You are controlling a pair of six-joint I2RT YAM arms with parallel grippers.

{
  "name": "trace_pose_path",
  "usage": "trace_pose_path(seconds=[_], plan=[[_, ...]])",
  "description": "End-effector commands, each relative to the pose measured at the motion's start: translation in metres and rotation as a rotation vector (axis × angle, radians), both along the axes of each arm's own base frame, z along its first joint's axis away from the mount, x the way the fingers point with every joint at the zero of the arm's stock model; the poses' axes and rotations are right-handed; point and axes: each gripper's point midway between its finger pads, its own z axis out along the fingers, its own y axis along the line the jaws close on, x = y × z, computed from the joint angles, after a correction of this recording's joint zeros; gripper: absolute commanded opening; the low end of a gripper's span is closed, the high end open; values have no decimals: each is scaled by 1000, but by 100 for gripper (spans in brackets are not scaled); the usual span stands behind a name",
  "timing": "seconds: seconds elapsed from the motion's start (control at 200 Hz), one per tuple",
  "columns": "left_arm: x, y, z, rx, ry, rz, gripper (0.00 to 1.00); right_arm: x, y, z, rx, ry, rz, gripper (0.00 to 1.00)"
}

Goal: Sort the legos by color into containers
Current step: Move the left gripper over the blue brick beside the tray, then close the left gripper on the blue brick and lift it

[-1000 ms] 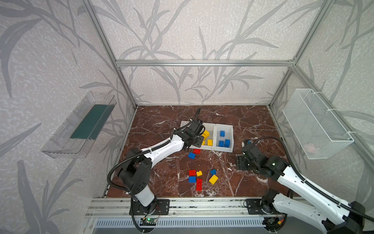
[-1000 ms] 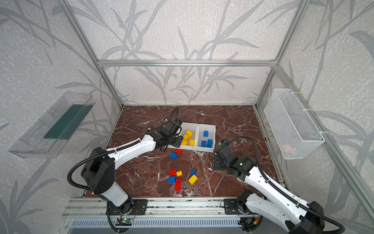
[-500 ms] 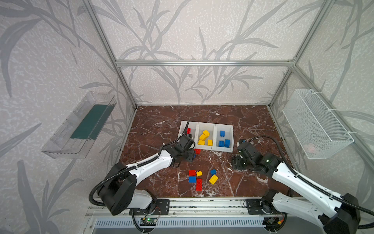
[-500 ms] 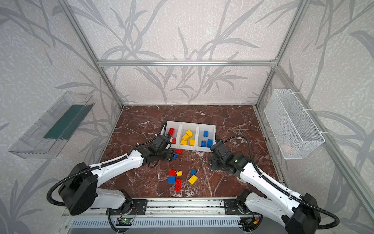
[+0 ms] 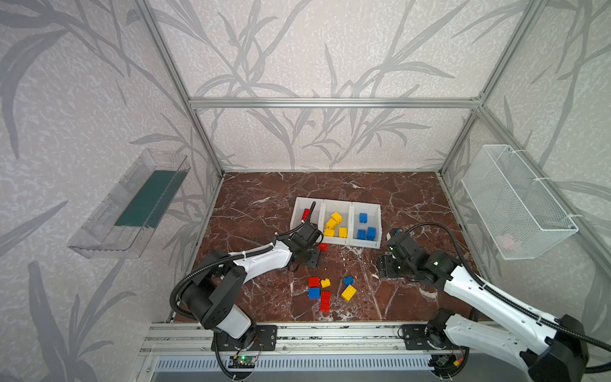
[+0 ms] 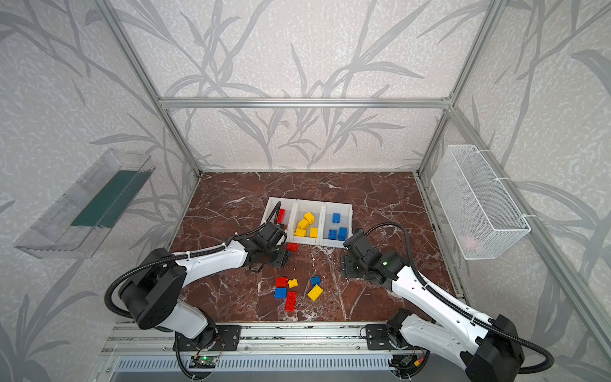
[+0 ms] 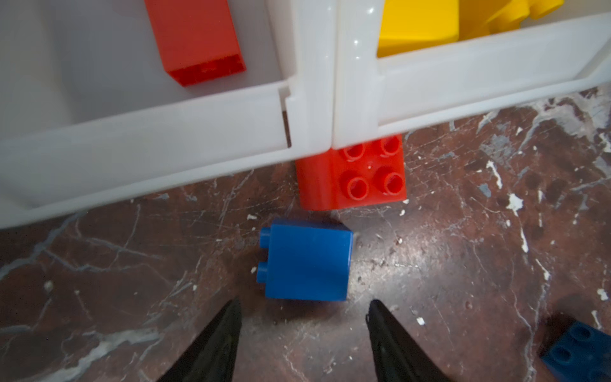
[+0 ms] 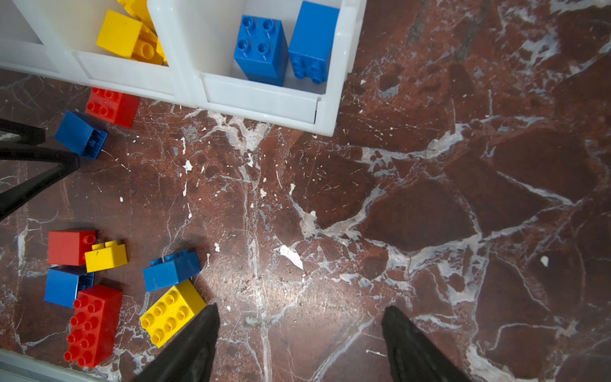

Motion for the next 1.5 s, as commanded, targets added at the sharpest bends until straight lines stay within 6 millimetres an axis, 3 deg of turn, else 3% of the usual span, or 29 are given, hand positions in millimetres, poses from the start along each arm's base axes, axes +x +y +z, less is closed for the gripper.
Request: trace_pose_path(seconds=[0.0,0.205,0.47,0.595,0.975,1.23,1.495], plan=[[15,-7,7,4,-40,-10,64,0,-2,0,3,-2,-11,78],[19,-8,-3,30,-29,-17,63,0,-3,0,-3,-3,-13,78],[19,-9,-10,40,-15,-29,51,1,-2,0,-4,-5,-13,78],[17,-9,-12,39,-3,-28,41,1,-2,1,-2,-8,-12,78],[0,-16,8,-39,0,-32,36,1,-11,15,-6,-59,-19,78],[-5,-77,45,-101,-64,-185,37,0,-20,23,-18,-81,-31,78],[44,-147,104,-175,-189,-314,37,-6,-28,26,-10,-93,-51,78]])
